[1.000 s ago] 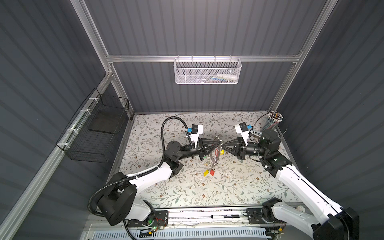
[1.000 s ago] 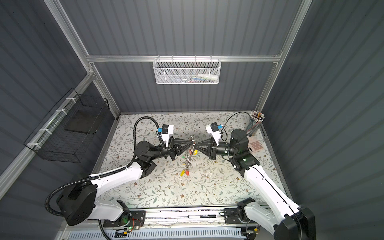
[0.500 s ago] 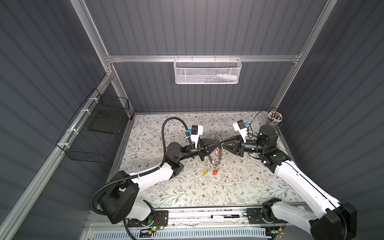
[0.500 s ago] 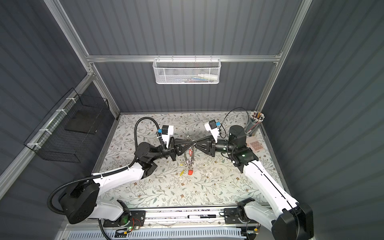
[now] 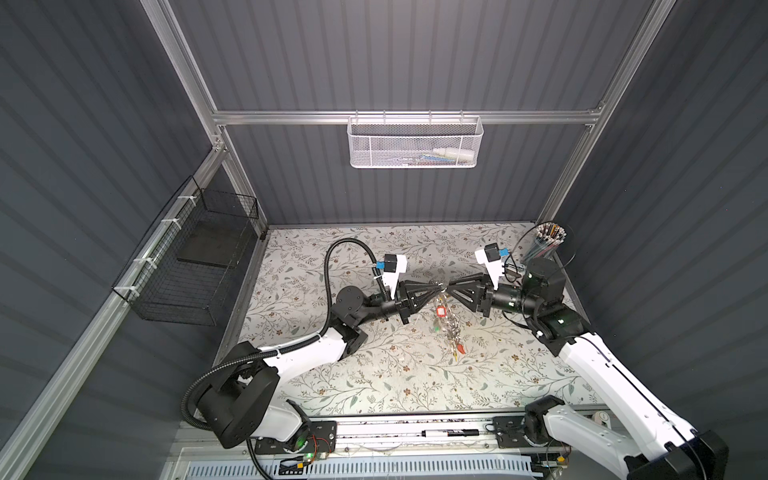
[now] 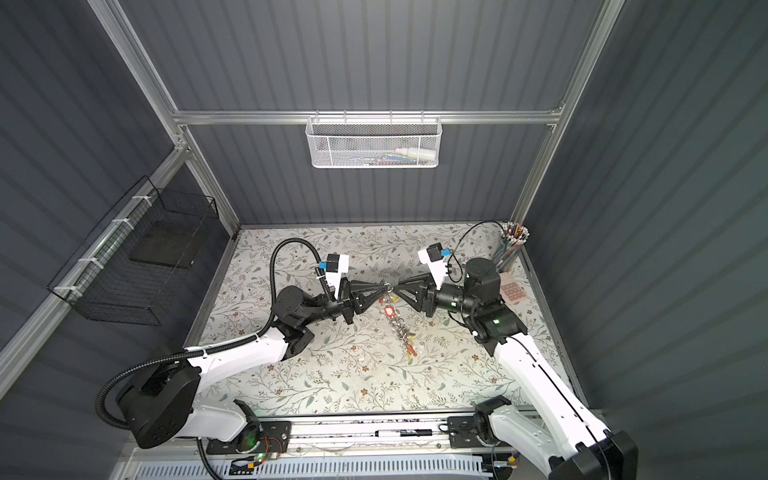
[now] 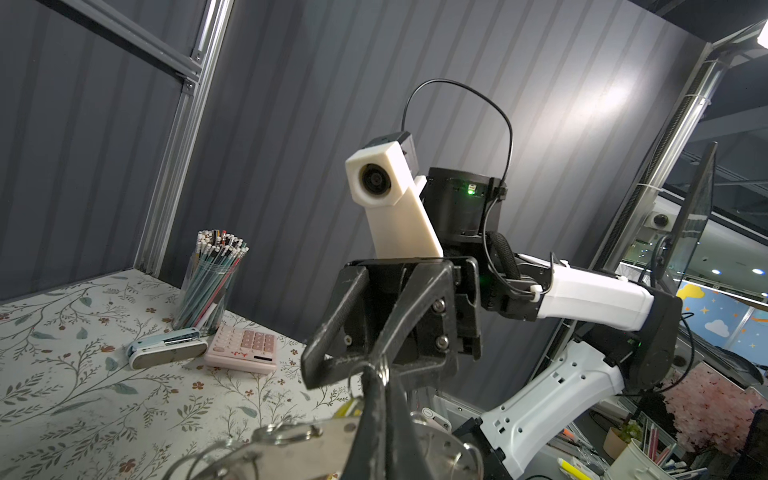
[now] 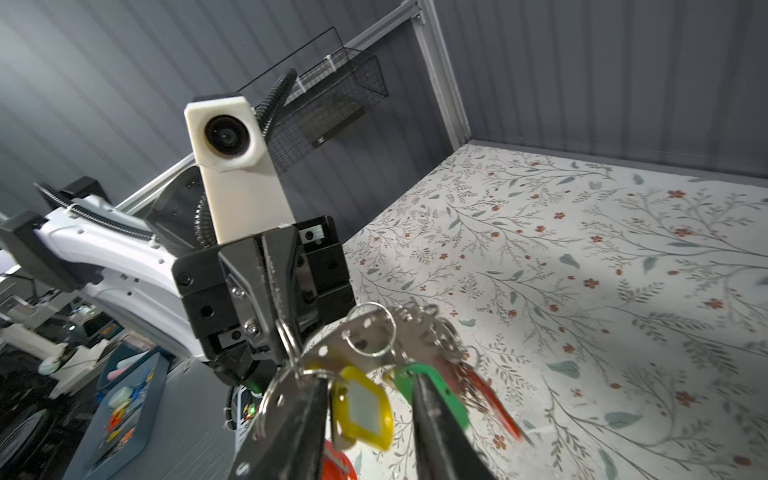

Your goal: Put the keys on the keyring

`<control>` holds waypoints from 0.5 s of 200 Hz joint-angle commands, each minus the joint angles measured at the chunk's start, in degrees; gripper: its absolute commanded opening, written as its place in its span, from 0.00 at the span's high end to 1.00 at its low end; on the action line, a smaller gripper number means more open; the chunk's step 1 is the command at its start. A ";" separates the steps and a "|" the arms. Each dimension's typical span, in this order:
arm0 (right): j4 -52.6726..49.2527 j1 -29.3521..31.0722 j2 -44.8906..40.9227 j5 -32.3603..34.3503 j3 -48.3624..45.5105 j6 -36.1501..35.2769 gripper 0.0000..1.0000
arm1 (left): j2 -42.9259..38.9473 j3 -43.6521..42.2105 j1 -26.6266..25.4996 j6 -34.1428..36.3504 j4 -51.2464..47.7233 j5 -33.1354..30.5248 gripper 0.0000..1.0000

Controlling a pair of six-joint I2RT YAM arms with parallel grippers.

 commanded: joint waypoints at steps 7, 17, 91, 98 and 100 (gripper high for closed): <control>-1.94 -2.33 -1.63 5.15 -0.46 -0.11 0.63 | -0.45 -0.03 0.66 -1.17 3.58 1.02 1.00; -1.59 -2.46 -2.24 5.12 -0.43 0.33 0.62 | -0.24 0.07 0.79 -1.21 3.55 1.24 1.00; 6.87 0.41 -2.42 -5.37 0.00 3.06 0.59 | 1.65 0.40 0.82 -3.33 6.58 2.84 1.00; 6.87 0.60 -1.82 -5.68 0.17 3.00 0.59 | 1.86 0.57 0.75 -3.45 6.85 2.97 1.00; 6.93 0.68 -1.66 -5.78 0.22 3.00 0.59 | 1.88 0.64 0.75 -3.47 6.88 2.99 1.00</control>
